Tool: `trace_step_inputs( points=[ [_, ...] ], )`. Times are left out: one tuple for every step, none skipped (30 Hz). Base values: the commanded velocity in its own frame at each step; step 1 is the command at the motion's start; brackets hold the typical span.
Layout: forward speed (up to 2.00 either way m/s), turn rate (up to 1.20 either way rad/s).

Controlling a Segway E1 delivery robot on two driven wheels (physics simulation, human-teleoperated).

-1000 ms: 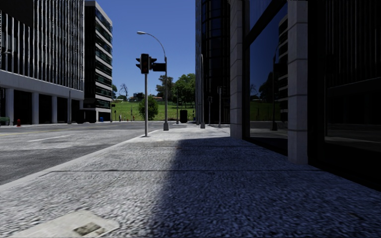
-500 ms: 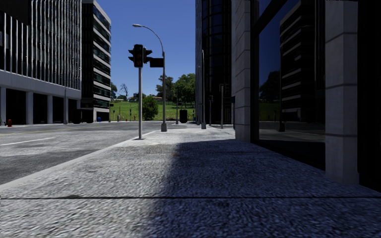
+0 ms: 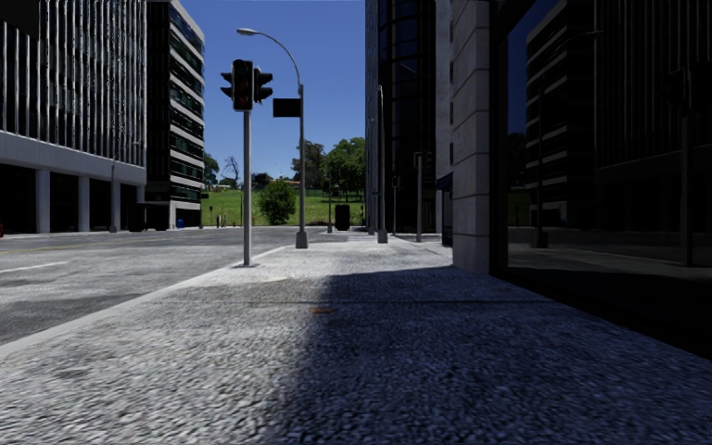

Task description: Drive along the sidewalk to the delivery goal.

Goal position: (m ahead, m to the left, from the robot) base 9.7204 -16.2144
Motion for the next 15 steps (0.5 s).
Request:
trace_step_inputs(
  points=[
    [2.0,0.0],
    [2.0,0.0],
    [2.0,0.0],
    [2.0,0.0],
    [2.0,0.0],
    [2.0,0.0],
    [2.0,0.0],
    [2.0,0.0],
    [2.0,0.0],
    [2.0,0.0],
    [2.0,0.0],
    [2.0,0.0],
    [2.0,0.0],
    [2.0,0.0],
    [2.0,0.0]
  ],
)
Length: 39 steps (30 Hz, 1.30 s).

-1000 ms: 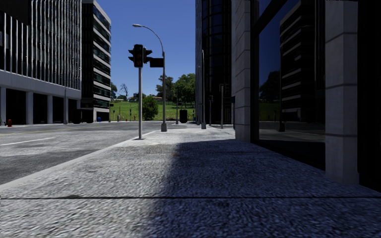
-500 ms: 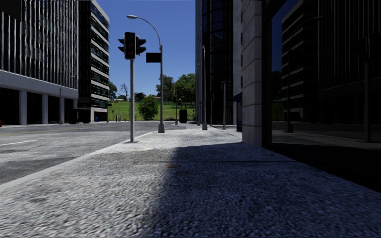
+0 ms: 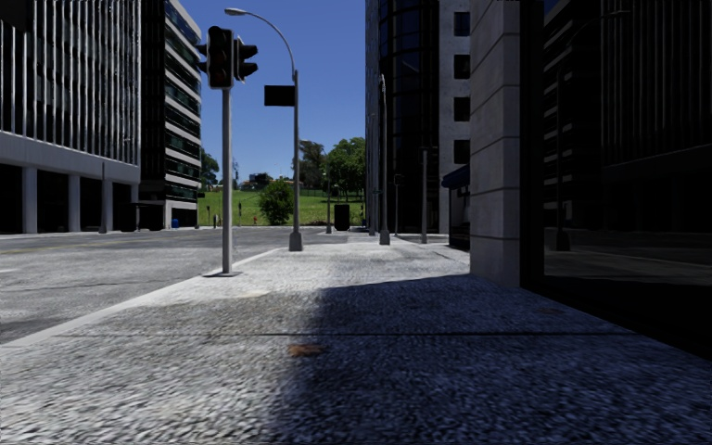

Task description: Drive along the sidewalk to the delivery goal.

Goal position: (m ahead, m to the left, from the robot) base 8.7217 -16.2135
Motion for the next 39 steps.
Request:
trace_step_inputs(
  points=[
    [2.0,0.0],
    [2.0,0.0],
    [2.0,0.0],
    [2.0,0.0],
    [2.0,0.0],
    [2.0,0.0],
    [2.0,0.0],
    [2.0,0.0],
    [2.0,0.0],
    [2.0,0.0],
    [2.0,0.0],
    [2.0,0.0],
    [2.0,0.0],
    [2.0,0.0],
    [2.0,0.0],
    [2.0,0.0],
    [2.0,0.0],
    [2.0,0.0],
    [2.0,0.0],
    [2.0,0.0],
    [2.0,0.0],
    [2.0,0.0],
    [2.0,0.0],
    [2.0,0.0],
    [2.0,0.0],
    [2.0,0.0],
    [2.0,0.0],
    [2.0,0.0],
    [2.0,0.0],
    [2.0,0.0],
    [2.0,0.0],
    [2.0,0.0],
    [2.0,0.0],
    [2.0,0.0],
    [2.0,0.0],
    [2.0,0.0],
    [2.0,0.0],
    [2.0,0.0],
    [2.0,-0.03]
  ],
)
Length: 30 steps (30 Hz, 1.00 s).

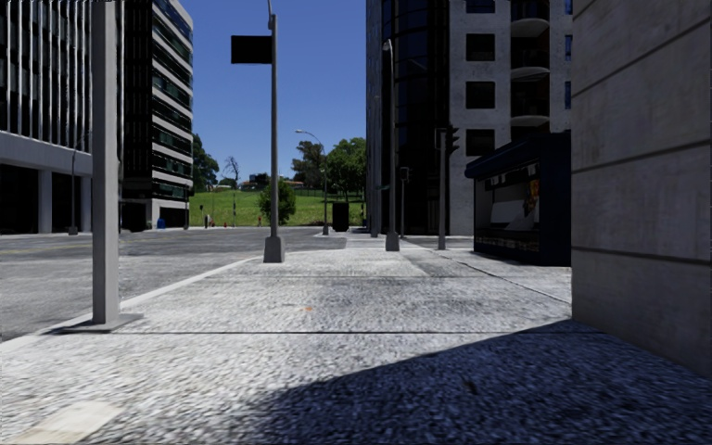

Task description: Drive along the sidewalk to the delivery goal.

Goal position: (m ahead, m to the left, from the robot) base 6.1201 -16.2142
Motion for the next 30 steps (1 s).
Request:
trace_step_inputs(
  points=[
    [2.0,-0.03],
    [2.0,-0.06],
    [2.0,-0.12],
    [2.0,-0.25],
    [2.0,-0.25],
    [2.0,-0.45],
    [2.0,-0.51],
    [2.0,-0.53],
    [2.0,-0.53],
    [2.0,-0.54],
    [2.0,-0.54],
    [2.0,-0.54],
    [2.0,-0.54],
    [2.0,-0.54],
    [2.0,-0.54],
    [2.0,-0.54],
    [2.0,-0.54],
    [2.0,-0.54],
    [2.0,-0.54],
    [2.0,-0.54],
    [2.0,-0.54],
    [2.0,-0.54],
    [2.0,-0.54],
    [2.0,-0.54],
    [2.0,-0.54],
    [2.0,-0.54],
    [2.0,-0.54],
    [2.0,-0.54],
    [2.0,-0.54],
    [2.0,-0.54]
  ],
)
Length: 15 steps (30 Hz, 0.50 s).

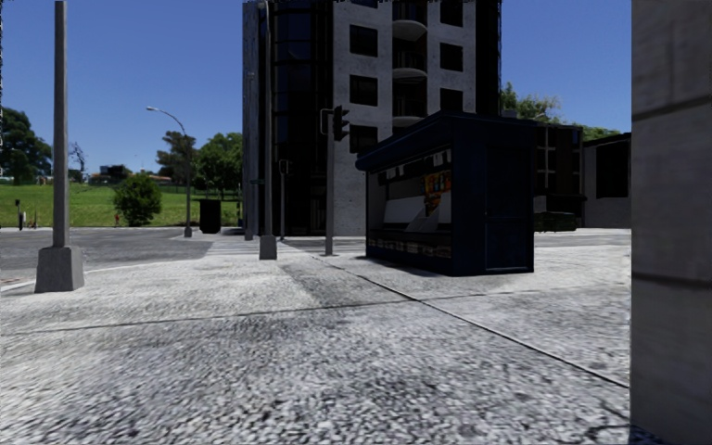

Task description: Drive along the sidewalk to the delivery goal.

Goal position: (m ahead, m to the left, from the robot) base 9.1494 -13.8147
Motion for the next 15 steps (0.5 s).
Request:
trace_step_inputs(
  points=[
    [2.0,-0.54],
    [2.0,-0.54],
    [2.0,-0.54],
    [2.0,-0.54],
    [2.0,-0.54],
    [2.0,-0.54],
    [2.0,-0.54],
    [2.0,-0.54],
    [2.0,-0.54],
    [2.0,-0.54],
    [2.0,-0.54],
    [2.0,-0.54],
    [2.0,-0.54],
    [2.0,-0.54],
    [2.0,-0.54]
  ],
)
